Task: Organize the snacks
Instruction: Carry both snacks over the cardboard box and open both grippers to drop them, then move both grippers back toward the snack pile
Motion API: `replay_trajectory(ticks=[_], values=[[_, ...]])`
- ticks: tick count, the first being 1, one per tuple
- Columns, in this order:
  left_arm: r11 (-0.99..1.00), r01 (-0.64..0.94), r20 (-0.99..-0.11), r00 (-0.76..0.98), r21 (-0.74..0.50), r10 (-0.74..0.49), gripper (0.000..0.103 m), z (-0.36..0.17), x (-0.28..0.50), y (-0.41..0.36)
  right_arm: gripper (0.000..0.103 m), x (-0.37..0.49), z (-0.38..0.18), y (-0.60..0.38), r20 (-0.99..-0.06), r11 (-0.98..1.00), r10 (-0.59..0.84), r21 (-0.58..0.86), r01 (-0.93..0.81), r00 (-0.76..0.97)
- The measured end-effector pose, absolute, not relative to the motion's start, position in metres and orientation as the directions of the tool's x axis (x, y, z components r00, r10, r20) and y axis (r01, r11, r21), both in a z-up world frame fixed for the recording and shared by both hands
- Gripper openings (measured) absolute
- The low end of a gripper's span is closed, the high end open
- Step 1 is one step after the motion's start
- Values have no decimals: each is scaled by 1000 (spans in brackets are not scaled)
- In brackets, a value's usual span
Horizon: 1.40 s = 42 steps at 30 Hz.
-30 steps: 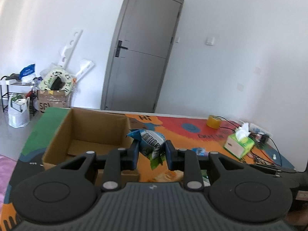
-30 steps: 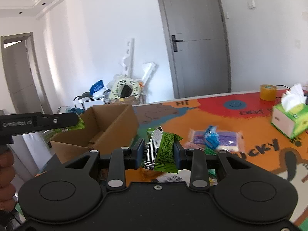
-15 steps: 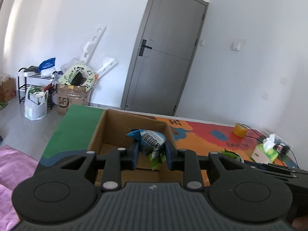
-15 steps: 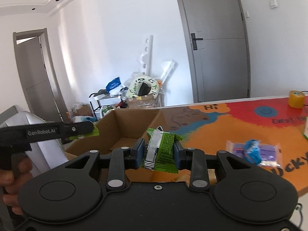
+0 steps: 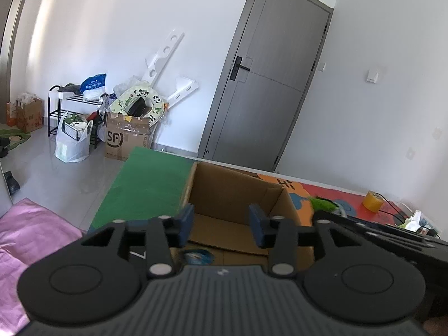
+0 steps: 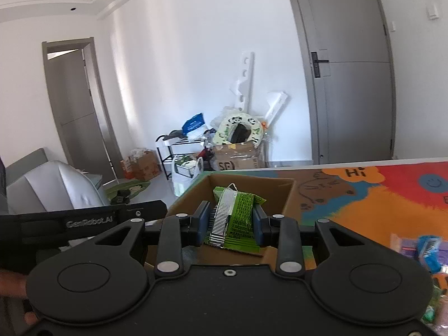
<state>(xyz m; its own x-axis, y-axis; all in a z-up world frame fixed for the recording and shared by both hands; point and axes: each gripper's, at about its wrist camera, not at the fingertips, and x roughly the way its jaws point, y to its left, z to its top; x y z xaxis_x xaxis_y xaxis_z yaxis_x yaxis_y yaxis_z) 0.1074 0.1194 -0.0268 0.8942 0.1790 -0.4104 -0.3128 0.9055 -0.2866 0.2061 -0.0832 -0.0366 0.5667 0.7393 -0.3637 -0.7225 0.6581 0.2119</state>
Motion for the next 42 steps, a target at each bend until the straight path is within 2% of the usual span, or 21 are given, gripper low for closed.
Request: replay_trajectory(ticks=[4,5,6,8,13,15,17,23,42], values=[[895,-332,-407,892,-297,196,59,-21,99,121,36,204,-34,-77,-356,638,757,221,-737,548],[893,-338,-404,892,-297,203,63,-20,97,121,39,205,-33,-77,-357,643,753,220,-734,553],[891,-345,-404,890,-294,212,71,-19,96,121,46,204,-33,-78,-358,648,749,217,-730,558],[887,-363,-403,885,-284,233,78,-17,92,117,53,203,-32,-82,-350,654,746,224,-722,566],[891,-356,-406,886,-280,226,82,-14,90,110,59,200,-35,-103,-362,686,721,247,-685,592],[897,-344,-402,890,-277,217,86,-13,89,106,66,198,-38,-113,-369,702,705,244,-669,606],[902,-333,-398,893,-273,210,90,-13,88,99,67,195,-40,-125,-376,720,687,243,-650,621],[924,-284,-393,904,-256,169,94,-13,89,73,73,189,-47,-159,-393,764,640,235,-601,660],[964,-138,-412,910,-229,32,96,-19,95,0,87,180,-62,-254,-400,848,530,264,-459,748]])
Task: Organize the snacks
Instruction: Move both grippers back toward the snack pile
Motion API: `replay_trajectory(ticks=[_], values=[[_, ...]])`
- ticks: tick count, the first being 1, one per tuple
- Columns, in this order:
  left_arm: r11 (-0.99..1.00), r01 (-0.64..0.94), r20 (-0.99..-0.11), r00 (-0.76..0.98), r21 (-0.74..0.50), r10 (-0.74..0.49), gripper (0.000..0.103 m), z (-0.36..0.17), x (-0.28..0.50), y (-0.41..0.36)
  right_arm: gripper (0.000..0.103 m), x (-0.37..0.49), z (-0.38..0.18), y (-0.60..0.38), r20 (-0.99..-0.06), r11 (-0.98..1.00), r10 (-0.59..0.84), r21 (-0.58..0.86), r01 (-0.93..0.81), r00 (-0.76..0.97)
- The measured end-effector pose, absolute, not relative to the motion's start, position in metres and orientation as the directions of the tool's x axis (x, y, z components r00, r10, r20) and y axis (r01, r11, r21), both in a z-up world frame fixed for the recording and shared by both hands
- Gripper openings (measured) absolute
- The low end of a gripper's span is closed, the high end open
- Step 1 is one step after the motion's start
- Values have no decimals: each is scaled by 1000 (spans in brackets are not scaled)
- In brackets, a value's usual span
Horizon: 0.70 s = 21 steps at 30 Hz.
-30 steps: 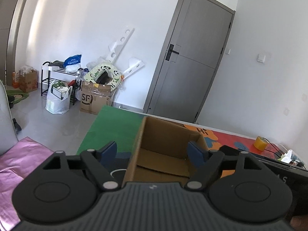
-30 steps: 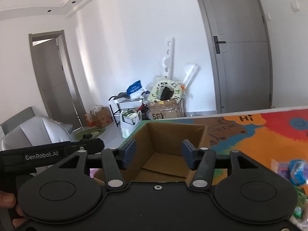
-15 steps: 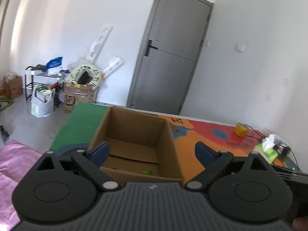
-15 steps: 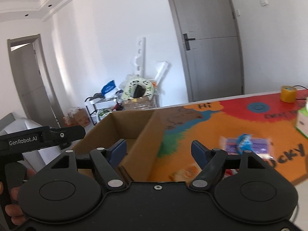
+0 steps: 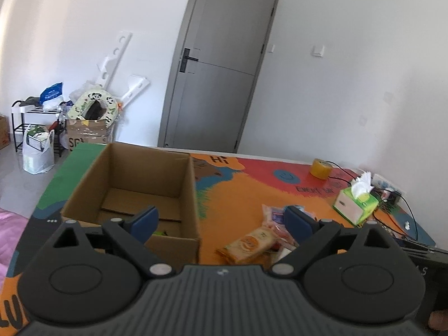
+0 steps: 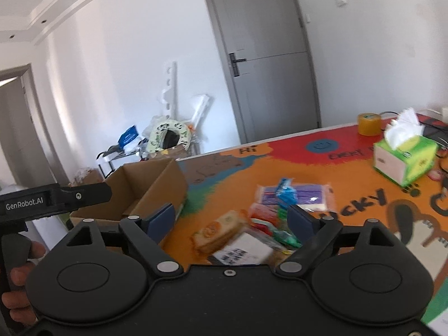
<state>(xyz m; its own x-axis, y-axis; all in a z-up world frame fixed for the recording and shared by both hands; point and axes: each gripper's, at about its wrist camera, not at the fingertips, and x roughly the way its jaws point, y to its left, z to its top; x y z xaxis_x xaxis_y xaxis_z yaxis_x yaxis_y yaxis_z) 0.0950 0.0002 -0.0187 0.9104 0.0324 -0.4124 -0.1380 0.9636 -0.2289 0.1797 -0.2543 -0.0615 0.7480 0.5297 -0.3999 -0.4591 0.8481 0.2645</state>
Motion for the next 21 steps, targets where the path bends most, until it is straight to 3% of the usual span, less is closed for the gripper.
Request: replay_trajectory(ticks=[17,21], values=[[974,-27,-455,887,-227,-81,96,-40,115,-48,87,185,-84,-309,-447,886,459,294,-359,767],[976,-13,-473,876,-218,-95,96,-50,124,-56,77,193,-97,-313,-475,877,472,337,-342,743]])
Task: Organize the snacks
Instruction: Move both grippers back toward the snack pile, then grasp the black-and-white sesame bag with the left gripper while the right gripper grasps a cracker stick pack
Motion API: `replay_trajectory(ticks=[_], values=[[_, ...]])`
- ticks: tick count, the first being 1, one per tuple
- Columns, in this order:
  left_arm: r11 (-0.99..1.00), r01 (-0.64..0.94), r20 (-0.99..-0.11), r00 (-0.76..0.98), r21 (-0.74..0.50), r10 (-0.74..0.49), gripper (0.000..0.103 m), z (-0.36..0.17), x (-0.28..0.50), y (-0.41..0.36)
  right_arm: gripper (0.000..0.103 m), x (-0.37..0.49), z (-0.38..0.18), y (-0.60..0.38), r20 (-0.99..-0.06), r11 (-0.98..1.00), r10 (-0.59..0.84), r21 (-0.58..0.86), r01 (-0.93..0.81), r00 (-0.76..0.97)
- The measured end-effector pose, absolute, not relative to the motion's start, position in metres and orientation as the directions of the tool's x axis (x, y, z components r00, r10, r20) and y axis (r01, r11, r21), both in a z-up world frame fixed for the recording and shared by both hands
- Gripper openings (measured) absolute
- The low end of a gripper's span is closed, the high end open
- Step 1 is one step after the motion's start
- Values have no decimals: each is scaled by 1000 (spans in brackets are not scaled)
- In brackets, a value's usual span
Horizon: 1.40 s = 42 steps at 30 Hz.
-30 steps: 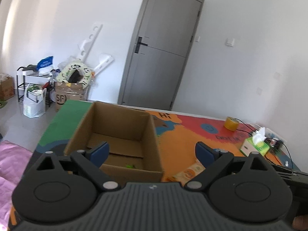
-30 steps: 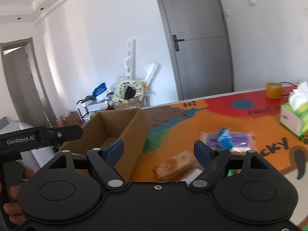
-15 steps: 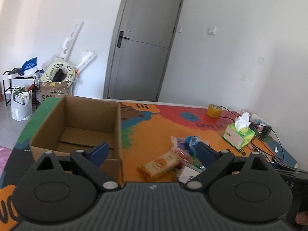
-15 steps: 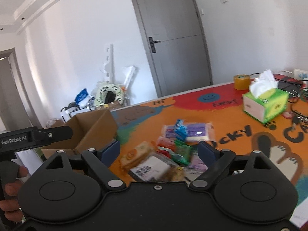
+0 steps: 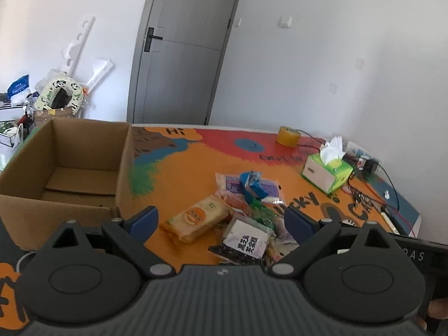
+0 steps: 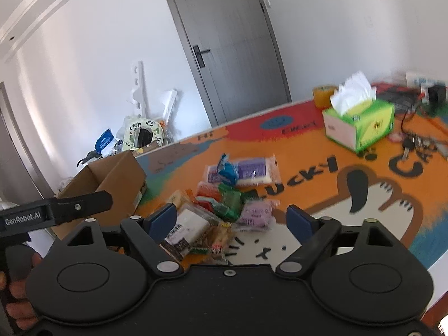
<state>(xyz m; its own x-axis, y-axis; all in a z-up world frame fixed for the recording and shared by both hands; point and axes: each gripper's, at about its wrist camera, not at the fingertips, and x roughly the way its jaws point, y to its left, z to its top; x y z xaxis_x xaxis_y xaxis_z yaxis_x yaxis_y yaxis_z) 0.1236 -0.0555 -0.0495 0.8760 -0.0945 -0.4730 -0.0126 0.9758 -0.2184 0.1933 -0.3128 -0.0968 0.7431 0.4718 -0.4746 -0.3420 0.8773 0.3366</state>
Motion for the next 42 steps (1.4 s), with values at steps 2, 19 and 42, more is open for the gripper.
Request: replay_trajectory(ticks=[2,19,42], values=[[976,-6,-483,869,-217,-102,95,-55,129,-59,74,197,-103,-313,-490,878,470,341,-335,734],[983,50,-543,828,-177,-140,93,-93,174,-88,55,223,-141,-316,-557,860,497,416,-294,665],[975,-23,-583,804,-222,-114,45,-98,165,-52,55,240,-150,-261,-578,854,518,387,-348,630]])
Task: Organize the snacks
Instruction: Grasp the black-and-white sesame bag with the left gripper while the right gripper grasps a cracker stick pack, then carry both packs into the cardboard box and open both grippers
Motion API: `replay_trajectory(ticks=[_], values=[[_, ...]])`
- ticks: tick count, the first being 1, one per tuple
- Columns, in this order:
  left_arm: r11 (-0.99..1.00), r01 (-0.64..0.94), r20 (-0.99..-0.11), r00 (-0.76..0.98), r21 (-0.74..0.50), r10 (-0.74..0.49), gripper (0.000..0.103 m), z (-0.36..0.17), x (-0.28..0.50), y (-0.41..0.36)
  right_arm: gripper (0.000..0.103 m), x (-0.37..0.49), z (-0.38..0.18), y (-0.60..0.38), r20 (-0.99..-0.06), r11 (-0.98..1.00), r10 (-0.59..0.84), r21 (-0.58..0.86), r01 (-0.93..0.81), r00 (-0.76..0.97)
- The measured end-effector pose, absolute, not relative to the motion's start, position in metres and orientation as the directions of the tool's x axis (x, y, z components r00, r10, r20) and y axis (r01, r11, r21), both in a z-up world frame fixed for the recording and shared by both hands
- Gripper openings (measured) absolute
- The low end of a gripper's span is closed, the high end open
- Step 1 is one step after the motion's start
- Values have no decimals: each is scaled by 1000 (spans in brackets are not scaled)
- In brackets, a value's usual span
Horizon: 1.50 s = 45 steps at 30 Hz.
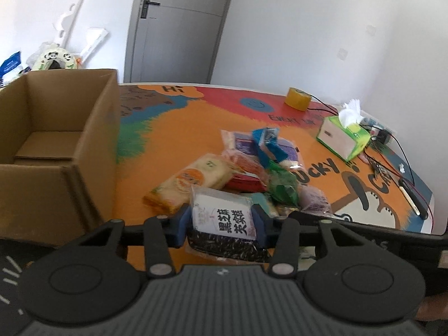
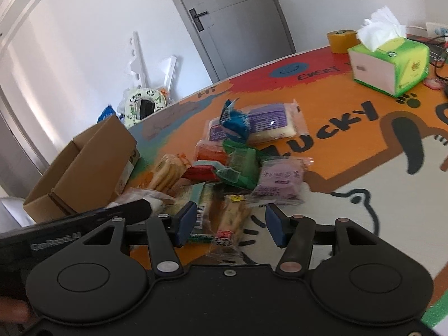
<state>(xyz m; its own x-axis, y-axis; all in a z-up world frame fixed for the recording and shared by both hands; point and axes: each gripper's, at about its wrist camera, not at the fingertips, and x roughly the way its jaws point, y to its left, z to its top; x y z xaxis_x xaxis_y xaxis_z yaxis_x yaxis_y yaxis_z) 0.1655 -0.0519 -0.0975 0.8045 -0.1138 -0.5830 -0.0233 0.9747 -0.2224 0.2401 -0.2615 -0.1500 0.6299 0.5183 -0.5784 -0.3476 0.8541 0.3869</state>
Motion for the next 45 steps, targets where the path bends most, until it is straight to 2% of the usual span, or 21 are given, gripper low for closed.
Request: replay_trajectory(ticks=[2,4,6,7,13,31,45], values=[[974,-26,-577,809,-224,-111,45,-95,161,-48,55,240,-152,-255,-590,855,518,374,-358,620],[974,-24,-570,814,-226,-112,45,-92,157,-46,46,237,-155,-248,-602,867,498,340,-364,624],[972,-25,-564,818,-234,-115,45,-90,153,-43,23,236,-155,-244,-609,874,485,313,-371,628],[971,-27,-562,819,-237,-114,45,-89,151,-42,20,236,-155,-245,-614,868,497,333,-369,613],[968,-29,-534,838,-248,-112,44,-79,140,-37,19,225,-142,-255,-564,854,520,366,-370,642],[964,-51,-413,909,-260,-63,44,-36,115,-12,19,205,-84,-237,-426,815,578,348,-464,695],[960,-104,-348,937,-261,7,44,-14,103,23,19,203,-60,-194,-369,767,642,334,-548,672]])
